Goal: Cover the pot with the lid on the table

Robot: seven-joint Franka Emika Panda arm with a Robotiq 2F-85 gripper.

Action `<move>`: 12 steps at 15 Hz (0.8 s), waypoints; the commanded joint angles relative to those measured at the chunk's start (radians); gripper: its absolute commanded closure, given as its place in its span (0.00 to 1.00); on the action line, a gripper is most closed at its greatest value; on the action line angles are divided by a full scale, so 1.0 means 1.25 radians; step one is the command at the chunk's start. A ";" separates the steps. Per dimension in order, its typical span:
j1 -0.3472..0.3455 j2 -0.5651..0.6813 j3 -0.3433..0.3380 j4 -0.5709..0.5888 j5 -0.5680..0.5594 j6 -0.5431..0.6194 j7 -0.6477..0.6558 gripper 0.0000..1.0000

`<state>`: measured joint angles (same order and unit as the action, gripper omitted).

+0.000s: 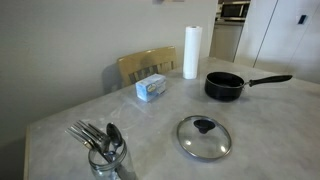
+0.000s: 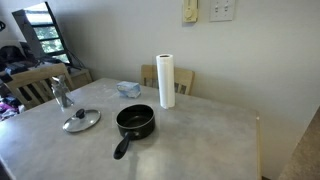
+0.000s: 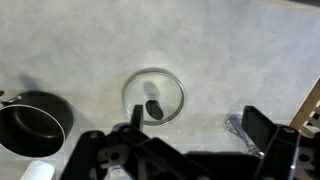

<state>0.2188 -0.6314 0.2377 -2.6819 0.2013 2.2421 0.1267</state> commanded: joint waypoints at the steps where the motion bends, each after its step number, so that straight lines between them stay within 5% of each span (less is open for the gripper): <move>1: 0.013 0.013 -0.016 -0.025 -0.029 0.060 -0.054 0.00; 8: 0.081 0.184 -0.143 -0.011 -0.039 0.200 -0.424 0.00; 9: 0.059 0.111 -0.111 -0.025 -0.055 0.142 -0.334 0.00; 12: 0.072 0.169 -0.137 -0.021 -0.049 0.187 -0.400 0.00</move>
<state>0.3067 -0.4189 0.0686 -2.7093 0.1426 2.4785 -0.3750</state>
